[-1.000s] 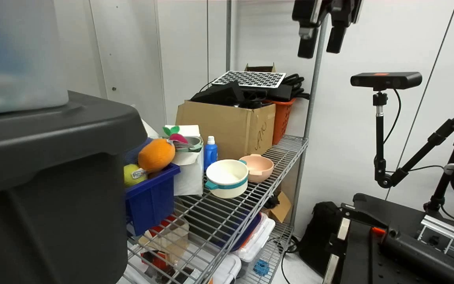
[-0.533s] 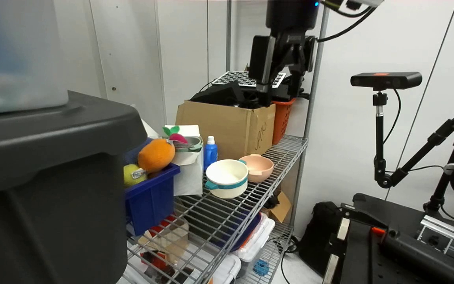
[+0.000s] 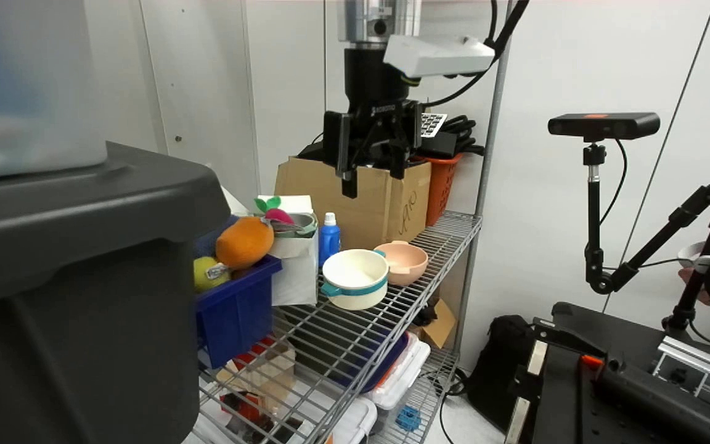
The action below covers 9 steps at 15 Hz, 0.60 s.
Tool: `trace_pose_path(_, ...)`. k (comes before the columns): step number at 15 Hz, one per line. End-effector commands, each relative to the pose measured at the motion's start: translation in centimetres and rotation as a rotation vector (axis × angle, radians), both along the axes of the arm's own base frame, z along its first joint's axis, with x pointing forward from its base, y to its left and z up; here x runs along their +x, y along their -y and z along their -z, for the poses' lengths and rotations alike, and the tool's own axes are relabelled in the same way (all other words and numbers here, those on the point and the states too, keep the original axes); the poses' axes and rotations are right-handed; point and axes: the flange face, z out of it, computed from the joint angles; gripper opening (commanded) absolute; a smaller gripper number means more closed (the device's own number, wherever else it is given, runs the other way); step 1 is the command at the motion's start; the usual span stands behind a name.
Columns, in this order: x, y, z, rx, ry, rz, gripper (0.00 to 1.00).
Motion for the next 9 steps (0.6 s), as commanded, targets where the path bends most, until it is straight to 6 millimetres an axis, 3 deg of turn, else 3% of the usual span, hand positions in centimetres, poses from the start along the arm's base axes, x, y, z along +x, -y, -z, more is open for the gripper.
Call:
trace_pose_path(1,4.2,1.1,1.1,-0.023,0.003,0.022,1.0)
trace_pose_path(5,6.6,1.6,3.7,-0.034,-0.006,0.04,1.0)
trace_pose_path(9,8.0,2.0,4.2,-0.029,-0.007,0.043,1.0)
